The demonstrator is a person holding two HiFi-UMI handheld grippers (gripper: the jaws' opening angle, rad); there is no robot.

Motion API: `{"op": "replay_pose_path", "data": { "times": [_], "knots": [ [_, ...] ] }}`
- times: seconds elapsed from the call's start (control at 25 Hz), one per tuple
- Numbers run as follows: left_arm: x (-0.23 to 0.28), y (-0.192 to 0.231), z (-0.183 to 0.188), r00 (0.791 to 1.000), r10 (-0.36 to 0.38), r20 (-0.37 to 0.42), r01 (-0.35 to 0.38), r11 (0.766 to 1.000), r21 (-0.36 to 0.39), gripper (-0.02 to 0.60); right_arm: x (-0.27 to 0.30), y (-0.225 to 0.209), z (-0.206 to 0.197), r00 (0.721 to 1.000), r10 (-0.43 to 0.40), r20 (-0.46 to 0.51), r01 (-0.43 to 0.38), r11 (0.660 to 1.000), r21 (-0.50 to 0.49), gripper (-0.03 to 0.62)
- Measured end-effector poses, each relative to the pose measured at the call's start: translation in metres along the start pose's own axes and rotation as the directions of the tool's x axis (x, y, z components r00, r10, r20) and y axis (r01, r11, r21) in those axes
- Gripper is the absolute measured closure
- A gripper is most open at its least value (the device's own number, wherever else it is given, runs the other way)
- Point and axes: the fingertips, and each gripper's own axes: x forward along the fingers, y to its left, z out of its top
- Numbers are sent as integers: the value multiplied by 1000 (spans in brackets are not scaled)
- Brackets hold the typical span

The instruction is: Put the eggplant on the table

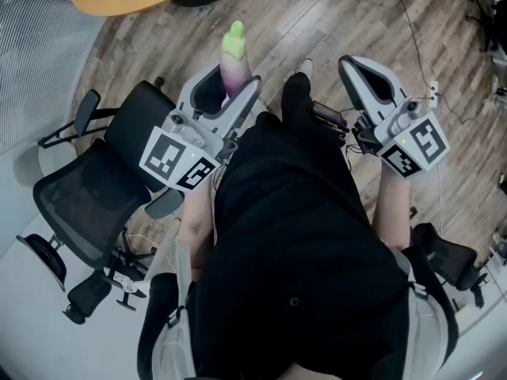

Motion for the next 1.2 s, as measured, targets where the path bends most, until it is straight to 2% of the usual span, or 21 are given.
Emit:
{"op": "replay_pose_path", "data": {
  "times": [0.24,0.48,0.72,0.92,1.2],
  "knots": [
    [8,0,2,1000,11,-5,-11,1000,12,353,3,-7,7,1000,7,12,-7,1000,-4,577],
    [31,9,1,1000,15,-18,-15,1000,-25,353,-1,-31,14,999,-31,22,30,999,9,577],
    [88,19,10,999,40,-27,-40,999,-19,353,-5,-92,24,999,-29,18,29,999,17,577],
    [147,23,33,998,57,-15,-56,998,34,353,6,-145,55,999,-10,48,11,1000,-17,577],
    [213,25,48,994,108,8,-108,992,69,353,9,-203,77,997,65,44,-64,998,-13,577]
  ]
}}
